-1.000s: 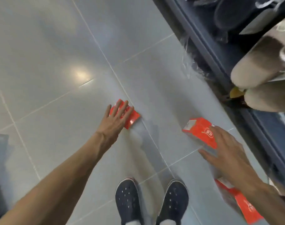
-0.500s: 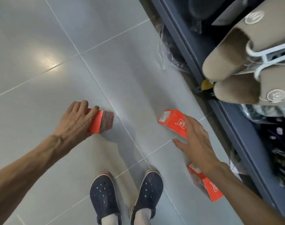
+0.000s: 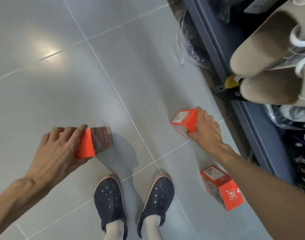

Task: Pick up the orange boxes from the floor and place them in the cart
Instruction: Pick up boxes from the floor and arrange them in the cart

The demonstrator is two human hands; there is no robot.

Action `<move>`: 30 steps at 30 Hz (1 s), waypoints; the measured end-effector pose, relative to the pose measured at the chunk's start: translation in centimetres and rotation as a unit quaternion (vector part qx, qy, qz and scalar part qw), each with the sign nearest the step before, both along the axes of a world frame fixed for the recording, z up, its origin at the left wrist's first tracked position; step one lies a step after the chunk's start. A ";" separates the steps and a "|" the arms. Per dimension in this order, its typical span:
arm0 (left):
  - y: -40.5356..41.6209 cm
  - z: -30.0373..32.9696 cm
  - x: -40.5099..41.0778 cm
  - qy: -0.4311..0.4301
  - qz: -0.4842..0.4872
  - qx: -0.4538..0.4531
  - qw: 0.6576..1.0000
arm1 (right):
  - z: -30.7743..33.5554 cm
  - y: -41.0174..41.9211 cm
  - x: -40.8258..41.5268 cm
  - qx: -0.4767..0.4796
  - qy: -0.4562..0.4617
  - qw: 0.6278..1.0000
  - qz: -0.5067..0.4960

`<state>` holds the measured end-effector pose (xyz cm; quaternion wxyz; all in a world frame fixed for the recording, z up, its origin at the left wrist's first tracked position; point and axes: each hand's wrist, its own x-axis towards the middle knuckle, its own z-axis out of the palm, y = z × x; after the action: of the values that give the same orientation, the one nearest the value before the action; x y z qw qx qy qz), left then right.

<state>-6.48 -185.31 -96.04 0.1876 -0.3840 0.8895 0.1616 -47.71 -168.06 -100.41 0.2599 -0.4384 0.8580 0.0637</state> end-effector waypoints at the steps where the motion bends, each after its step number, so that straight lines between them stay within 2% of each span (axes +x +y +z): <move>1: 0.1 0.9 0.3 0.001 0.006 0.005 1.000 | 1.2 -0.2 0.1 -0.002 -0.003 1.000 0.008; 4: 0.1 4.8 0.9 0.008 0.029 0.022 0.999 | 6.5 -1.9 0.9 0.001 0.001 0.998 0.069; 8: -0.7 13.7 1.7 0.022 0.084 0.042 0.995 | 17.4 -5.9 2.2 -0.014 -0.012 0.984 0.175; 14: -1.7 32.2 3.0 0.051 0.119 0.001 0.992 | 38.6 -12.6 5.7 -0.074 -0.005 0.954 0.290; 21: 0.1 55.5 7.0 0.081 0.165 -0.064 0.981 | 61.7 -15.4 11.0 -0.134 -0.021 0.927 0.351; 25: 4.1 65.4 9.3 0.101 0.214 -0.144 0.961 | 70.9 -15.6 14.1 -0.172 -0.039 0.881 0.439; 30: 12.0 72.8 12.4 0.099 0.324 -0.208 0.918 | 78.5 -15.3 20.0 -0.237 -0.074 0.793 0.556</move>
<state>5.88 -173.32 -23.27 -0.0485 -0.6634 0.7442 0.0618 -27.72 -183.34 -21.91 0.1308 -0.8912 0.4324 -0.0405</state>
